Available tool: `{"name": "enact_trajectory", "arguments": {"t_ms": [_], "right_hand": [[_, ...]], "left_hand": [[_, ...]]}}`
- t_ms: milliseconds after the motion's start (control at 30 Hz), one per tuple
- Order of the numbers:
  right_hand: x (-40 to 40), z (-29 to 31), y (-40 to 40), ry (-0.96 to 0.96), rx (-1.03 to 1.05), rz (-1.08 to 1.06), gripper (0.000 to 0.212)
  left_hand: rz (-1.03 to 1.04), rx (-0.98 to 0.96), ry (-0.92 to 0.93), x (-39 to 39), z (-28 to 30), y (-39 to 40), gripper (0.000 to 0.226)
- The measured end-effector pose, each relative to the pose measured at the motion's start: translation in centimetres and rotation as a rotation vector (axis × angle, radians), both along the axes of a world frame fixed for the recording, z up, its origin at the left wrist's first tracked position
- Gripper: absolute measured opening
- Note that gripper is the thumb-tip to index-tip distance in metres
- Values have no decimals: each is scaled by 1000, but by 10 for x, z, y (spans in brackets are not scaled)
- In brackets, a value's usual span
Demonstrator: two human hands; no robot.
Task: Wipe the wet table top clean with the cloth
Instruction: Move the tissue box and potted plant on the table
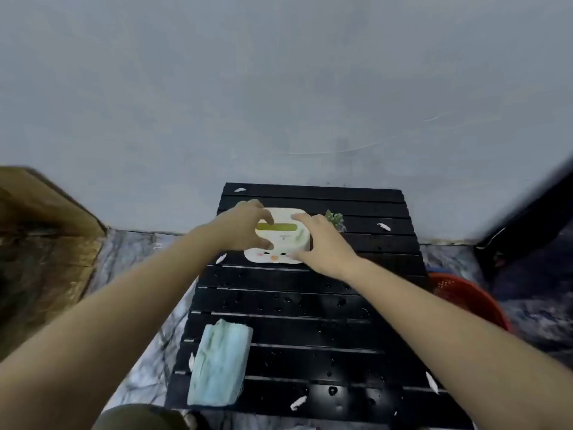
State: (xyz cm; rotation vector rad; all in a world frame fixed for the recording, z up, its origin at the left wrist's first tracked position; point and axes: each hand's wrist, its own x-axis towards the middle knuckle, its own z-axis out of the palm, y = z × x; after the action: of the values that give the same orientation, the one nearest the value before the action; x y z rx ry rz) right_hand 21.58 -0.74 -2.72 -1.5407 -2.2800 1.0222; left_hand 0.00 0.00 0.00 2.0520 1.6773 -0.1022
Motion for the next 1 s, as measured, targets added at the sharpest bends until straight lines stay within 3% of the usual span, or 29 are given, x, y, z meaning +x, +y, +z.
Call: {"name": "enact_trajectory", "arguments": {"t_ms": [167,267,400,800,1000], "right_hand": [[-6,-70,-12,184,40,-144,83],[-8,-100,-11,270,77,-169,86],[-13,-127,-15,342,142,-190,89],[-14,-144,-17,512,66,-330,81],[-11,-144,-18,454,64,-287,84]], "left_hand": [[101,199,-72,-13,-85,-20,97],[175,273,-195,-21,-124,-25,103],[262,315,-411,-21,-156,-31,91],[455,418,-576,-17,-183,-44,79],[500,367,-620,-17,-177,-50,76]]}}
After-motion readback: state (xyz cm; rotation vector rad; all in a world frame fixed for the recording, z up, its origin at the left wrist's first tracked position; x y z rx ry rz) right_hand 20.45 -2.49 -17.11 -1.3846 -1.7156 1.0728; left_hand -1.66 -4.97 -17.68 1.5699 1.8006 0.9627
